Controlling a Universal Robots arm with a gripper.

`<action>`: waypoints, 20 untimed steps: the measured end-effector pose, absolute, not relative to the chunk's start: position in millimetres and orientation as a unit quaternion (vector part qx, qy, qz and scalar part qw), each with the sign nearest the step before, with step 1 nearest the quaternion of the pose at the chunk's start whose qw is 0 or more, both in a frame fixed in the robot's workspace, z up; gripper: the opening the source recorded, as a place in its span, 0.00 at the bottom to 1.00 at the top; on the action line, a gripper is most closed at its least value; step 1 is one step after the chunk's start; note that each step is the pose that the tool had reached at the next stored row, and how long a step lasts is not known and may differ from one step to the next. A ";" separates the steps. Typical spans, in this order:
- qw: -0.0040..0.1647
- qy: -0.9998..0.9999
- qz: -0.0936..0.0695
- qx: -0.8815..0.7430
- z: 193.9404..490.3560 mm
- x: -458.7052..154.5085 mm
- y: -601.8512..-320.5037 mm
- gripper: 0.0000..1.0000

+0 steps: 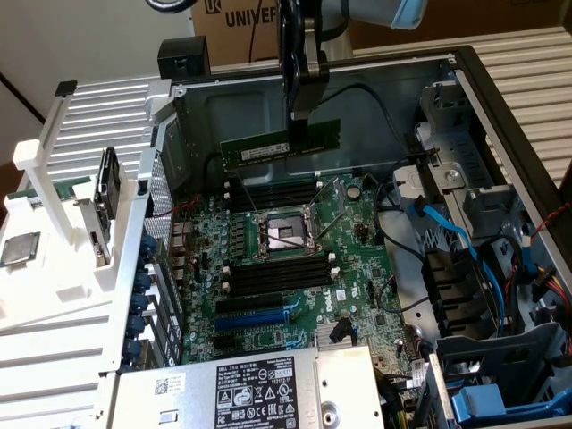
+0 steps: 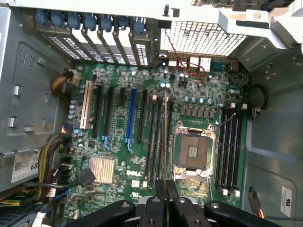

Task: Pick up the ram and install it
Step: 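Pick up the ram and move it above insertion slot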

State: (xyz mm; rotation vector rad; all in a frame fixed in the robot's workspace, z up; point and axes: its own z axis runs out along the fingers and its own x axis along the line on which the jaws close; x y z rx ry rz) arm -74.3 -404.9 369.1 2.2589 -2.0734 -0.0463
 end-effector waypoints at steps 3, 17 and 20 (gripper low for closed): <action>0.037 -0.676 -0.015 0.736 368.8 -74.3 -404.9 0.13; 0.037 -0.676 -0.015 0.736 363.1 -76.4 -405.7 0.13; 0.037 -0.676 -0.015 0.736 360.0 -76.5 -405.7 0.13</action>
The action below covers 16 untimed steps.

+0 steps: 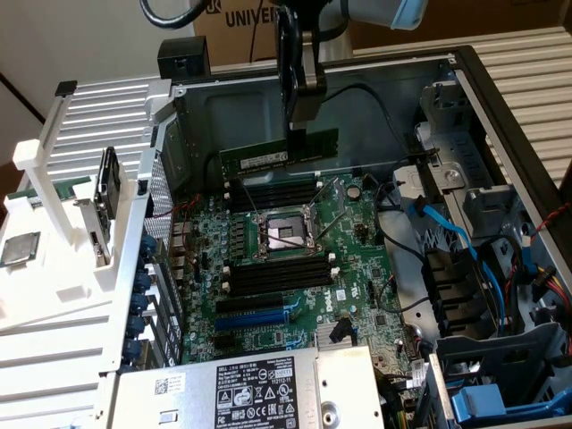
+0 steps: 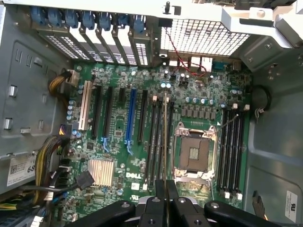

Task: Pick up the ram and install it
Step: 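Pick up the ram and move it above insertion slot, then insert the ram into the slot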

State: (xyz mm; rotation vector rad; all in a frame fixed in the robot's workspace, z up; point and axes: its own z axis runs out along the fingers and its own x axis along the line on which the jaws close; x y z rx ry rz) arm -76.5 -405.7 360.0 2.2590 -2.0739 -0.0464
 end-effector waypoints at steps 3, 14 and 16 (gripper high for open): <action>0.037 -0.676 -0.015 0.736 357.7 -76.5 -405.7 0.13; 0.037 -0.677 -0.015 0.735 349.1 -76.5 -405.7 0.13; 0.037 -0.677 -0.015 0.735 347.3 -76.5 -405.7 0.13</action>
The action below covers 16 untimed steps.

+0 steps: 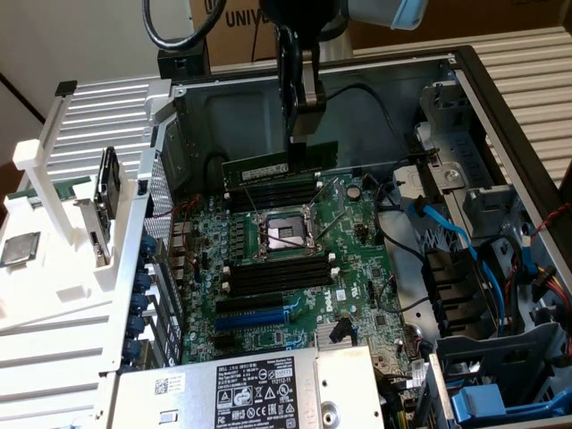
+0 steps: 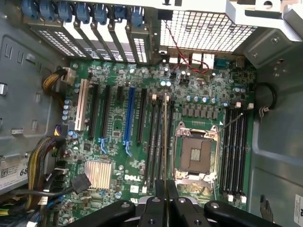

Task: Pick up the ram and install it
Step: 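Insert the ram into the slot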

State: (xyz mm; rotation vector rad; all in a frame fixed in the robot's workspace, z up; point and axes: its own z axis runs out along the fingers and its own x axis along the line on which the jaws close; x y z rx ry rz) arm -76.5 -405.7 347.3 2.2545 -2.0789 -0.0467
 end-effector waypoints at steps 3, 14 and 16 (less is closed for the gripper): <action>0.037 -0.678 -0.015 0.734 345.8 -76.5 -405.8 0.13; 0.038 -0.696 -0.018 0.716 339.8 -78.3 -406.7 0.13; 0.038 -0.702 -0.018 0.711 336.4 -79.0 -406.7 0.13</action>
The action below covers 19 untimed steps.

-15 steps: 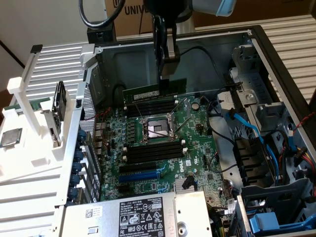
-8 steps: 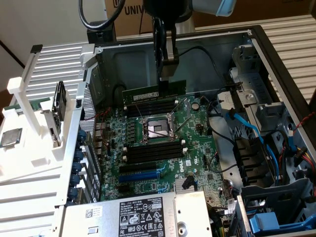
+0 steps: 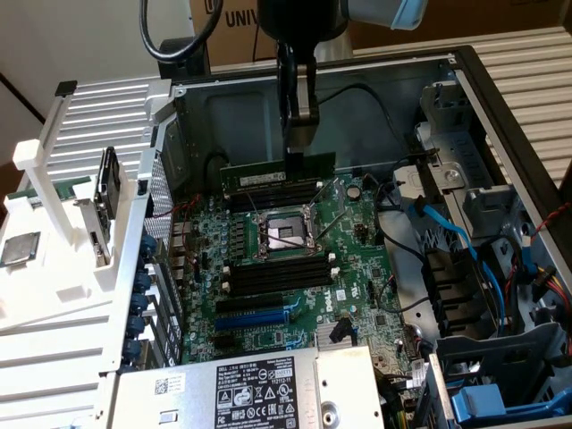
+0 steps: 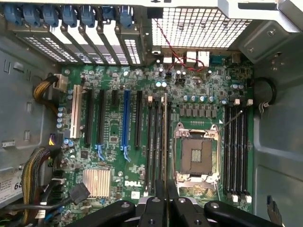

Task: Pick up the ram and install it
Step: 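Insert the ram into the slot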

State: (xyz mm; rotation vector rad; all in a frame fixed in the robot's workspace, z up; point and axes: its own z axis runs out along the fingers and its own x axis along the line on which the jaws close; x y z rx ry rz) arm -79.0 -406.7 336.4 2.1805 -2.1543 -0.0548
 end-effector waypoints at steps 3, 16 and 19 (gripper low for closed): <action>0.038 -0.708 -0.018 0.705 331.0 -79.8 -406.6 0.13; 0.030 -0.714 -0.026 0.699 309.5 -80.2 -406.6 0.13; 0.026 -0.714 -0.030 0.699 305.2 -80.5 -406.6 0.13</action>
